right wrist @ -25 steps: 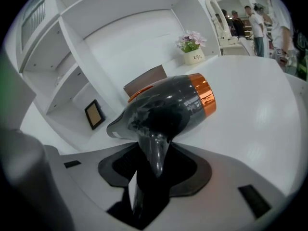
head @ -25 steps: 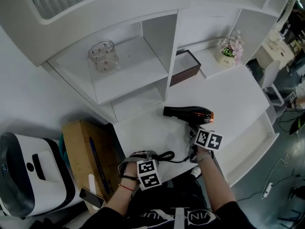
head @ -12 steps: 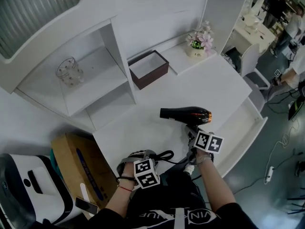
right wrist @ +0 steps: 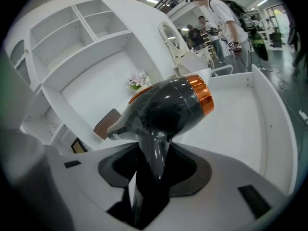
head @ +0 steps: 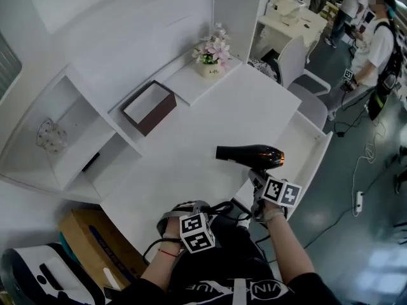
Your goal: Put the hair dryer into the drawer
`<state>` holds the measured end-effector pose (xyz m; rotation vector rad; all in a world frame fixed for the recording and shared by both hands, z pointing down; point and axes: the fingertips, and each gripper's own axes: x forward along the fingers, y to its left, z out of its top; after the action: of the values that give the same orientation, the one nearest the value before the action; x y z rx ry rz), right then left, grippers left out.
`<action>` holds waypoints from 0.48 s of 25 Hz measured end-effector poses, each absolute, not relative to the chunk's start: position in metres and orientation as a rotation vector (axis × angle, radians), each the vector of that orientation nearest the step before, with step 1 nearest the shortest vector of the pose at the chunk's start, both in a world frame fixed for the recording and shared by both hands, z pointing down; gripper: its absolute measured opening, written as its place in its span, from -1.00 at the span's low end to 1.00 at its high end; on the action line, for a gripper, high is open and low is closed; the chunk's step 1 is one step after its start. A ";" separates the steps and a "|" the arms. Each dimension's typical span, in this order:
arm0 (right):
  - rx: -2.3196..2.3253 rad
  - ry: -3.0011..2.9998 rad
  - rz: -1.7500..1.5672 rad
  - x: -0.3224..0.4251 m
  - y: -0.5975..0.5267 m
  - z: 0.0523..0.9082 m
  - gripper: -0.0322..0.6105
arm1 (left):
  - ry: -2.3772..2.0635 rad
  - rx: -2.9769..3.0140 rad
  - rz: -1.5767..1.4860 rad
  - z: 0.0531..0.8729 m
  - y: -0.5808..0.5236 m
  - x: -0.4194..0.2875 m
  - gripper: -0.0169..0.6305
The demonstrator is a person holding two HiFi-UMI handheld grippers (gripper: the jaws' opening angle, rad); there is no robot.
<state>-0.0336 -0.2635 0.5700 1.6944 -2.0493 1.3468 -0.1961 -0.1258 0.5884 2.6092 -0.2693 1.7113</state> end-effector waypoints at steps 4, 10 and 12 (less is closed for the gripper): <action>1.797 -1.994 1.382 0.011 -0.253 0.571 -0.35 | -0.202 2.662 1.717 0.586 -0.132 -0.162 -0.50; 1.916 -1.915 1.416 0.069 -0.238 0.575 -0.35 | -0.104 2.717 1.716 0.589 -0.137 -0.115 -0.51; 1.945 -1.892 1.423 0.086 -0.233 0.577 -0.35 | -0.071 2.731 1.714 0.591 -0.137 -0.101 -0.51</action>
<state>0.0858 -0.2328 0.5766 1.9454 -1.8925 1.4229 -0.1008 -0.1368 0.5910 2.7307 -0.0712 1.7145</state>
